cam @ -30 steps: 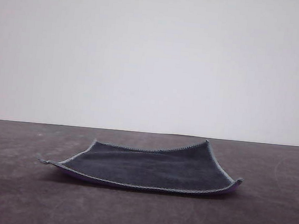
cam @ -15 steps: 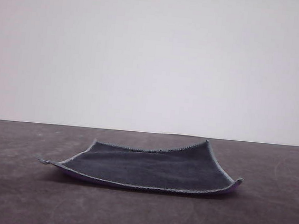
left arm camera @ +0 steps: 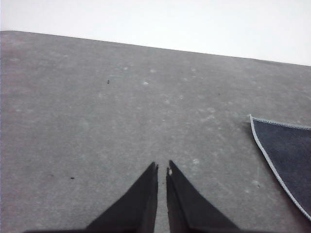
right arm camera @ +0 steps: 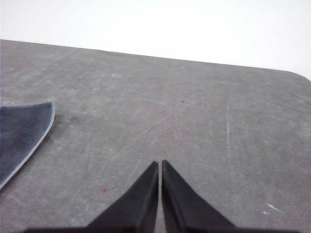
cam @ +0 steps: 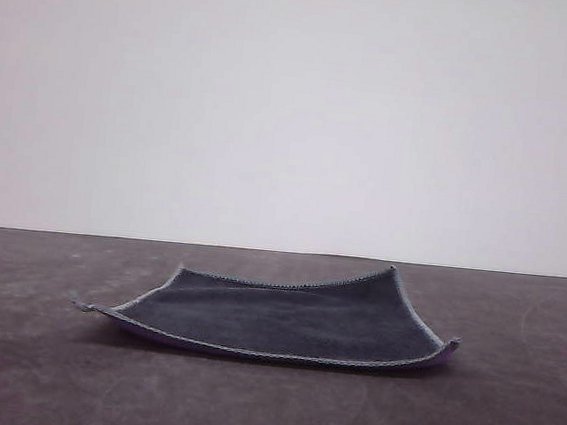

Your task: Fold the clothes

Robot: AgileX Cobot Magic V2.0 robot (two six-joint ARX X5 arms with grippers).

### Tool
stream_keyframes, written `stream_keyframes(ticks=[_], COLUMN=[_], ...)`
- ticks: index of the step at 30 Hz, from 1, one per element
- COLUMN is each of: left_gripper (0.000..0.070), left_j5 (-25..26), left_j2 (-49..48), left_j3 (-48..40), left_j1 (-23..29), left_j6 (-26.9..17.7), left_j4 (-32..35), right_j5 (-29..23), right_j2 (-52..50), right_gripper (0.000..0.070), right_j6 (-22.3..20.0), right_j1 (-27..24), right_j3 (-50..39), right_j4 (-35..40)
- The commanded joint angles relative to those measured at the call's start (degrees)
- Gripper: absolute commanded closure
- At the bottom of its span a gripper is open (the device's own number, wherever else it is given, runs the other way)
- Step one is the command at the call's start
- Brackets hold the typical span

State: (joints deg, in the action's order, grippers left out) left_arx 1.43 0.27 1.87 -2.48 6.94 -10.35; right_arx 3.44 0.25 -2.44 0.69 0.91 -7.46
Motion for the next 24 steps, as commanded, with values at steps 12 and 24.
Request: stream_keyframes(ticks=[12,24], left_gripper=[0.0688,0.0688], left_j5=[-0.94,-8.5], left_j2=[0.02,7.85], left_j3=[-1.04,12.3], left_j1=[-0.04,-0.04], left_j6=[0.93,10.89], left_j4=[-0.7,-3.36], right_j5=[-0.74,-1.4], right_j2=[-0.02,6.17], right_gripper=[0.0692,0.0694], right_j6=[6.44,16.03], right_j1=[-0.09,-0.07], right_j3=[-0.2,8.41], right_j4=[-1.42,-1.82])
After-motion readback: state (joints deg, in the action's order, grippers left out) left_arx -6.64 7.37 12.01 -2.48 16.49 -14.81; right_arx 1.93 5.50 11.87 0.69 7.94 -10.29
